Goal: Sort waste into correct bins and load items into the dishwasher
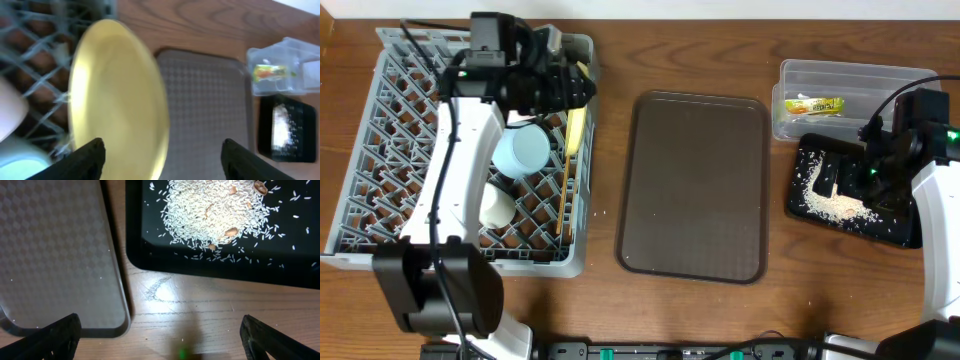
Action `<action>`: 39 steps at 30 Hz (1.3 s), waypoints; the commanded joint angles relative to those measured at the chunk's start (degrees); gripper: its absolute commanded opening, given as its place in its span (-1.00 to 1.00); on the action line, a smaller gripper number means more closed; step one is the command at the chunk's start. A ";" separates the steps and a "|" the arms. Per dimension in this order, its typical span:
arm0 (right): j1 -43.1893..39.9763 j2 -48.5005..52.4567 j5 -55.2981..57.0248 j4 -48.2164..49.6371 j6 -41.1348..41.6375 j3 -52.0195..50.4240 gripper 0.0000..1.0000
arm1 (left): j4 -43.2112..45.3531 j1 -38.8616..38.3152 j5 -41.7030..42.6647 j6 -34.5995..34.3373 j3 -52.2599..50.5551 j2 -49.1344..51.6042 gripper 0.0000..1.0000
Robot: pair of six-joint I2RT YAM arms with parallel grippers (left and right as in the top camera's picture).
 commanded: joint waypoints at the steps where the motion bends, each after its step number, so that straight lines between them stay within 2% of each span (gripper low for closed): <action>1: 0.00 -0.81 -0.44 1.14 0.52 0.24 0.99 | -2.80 0.35 -8.46 1.51 0.33 -6.05 0.56; 6: 2.93 -0.81 -6.14 8.41 -2.51 0.24 0.99 | -11.91 0.35 -17.75 1.16 0.33 -12.85 0.59; 11: 8.04 -0.79 -5.53 17.94 -4.00 0.24 0.98 | -22.34 0.35 -24.37 0.48 0.28 -16.37 0.68; 16: 9.38 -0.96 -3.26 17.70 -3.93 0.24 0.98 | -29.53 0.33 -24.55 0.61 -0.90 -17.84 0.71; 20: 9.38 -4.00 -3.08 15.52 -3.80 -1.27 0.99 | -28.55 0.35 -24.55 2.01 -6.80 -23.76 0.72; 22: 9.38 -7.91 -3.02 16.68 -3.80 -4.00 0.99 | -25.73 0.35 -24.41 3.26 -12.22 -30.10 0.72; 24: 9.38 -16.61 -2.86 20.48 -3.82 -10.32 0.98 | -21.03 0.33 -22.47 5.33 -19.69 -40.17 0.82; 30: 9.31 -36.30 0.52 24.46 -3.91 -22.29 0.98 | -13.66 0.35 -20.24 4.48 -31.95 -60.85 0.85; 34: 9.31 -45.79 3.65 20.09 -3.98 -25.49 0.99 | -14.19 0.35 -20.22 4.48 -33.44 -69.22 0.85; 39: 9.31 -52.02 3.65 10.14 -3.98 -25.57 0.98 | -14.56 0.35 -20.20 4.48 -33.44 -74.77 0.86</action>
